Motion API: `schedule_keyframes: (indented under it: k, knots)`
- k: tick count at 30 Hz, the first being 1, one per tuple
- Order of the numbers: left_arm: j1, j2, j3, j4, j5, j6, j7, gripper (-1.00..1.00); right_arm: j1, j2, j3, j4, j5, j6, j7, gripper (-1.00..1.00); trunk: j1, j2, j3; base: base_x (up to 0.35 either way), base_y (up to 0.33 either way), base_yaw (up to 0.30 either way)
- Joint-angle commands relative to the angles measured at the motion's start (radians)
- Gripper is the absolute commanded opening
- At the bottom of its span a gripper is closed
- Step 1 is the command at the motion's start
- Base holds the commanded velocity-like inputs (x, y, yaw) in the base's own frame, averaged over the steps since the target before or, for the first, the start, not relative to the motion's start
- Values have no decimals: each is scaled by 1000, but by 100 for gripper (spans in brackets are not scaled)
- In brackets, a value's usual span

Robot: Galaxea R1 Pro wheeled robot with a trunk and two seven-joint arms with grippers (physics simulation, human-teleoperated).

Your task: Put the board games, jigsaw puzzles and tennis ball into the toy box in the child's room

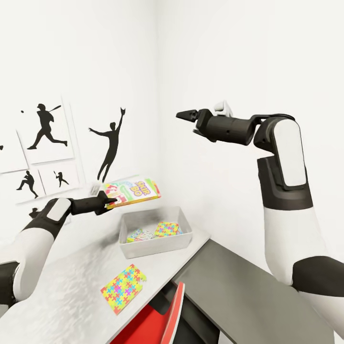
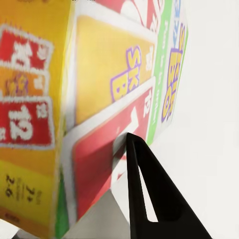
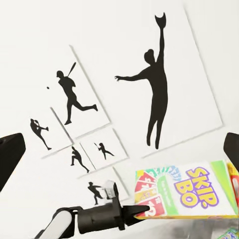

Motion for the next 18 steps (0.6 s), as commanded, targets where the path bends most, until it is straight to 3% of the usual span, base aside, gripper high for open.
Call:
schedule_keyframes:
  k: [1,9,18]
  knots:
    - [-1,-6,7,0,-10,0,-2,-100,1,0,1,-5,-10,1,-10,100,0,-1,-1,0,0,0]
    - [-25,-41,7,1,-11,-24,43,-100,8,0,8,-20,-15,1,-10,100,0,-1,-1,0,0,0]
    - [-70,-46,7,31,-11,-25,53,-100,21,0,10,-23,-14,2,-11,100,0,-1,-2,0,0,0]
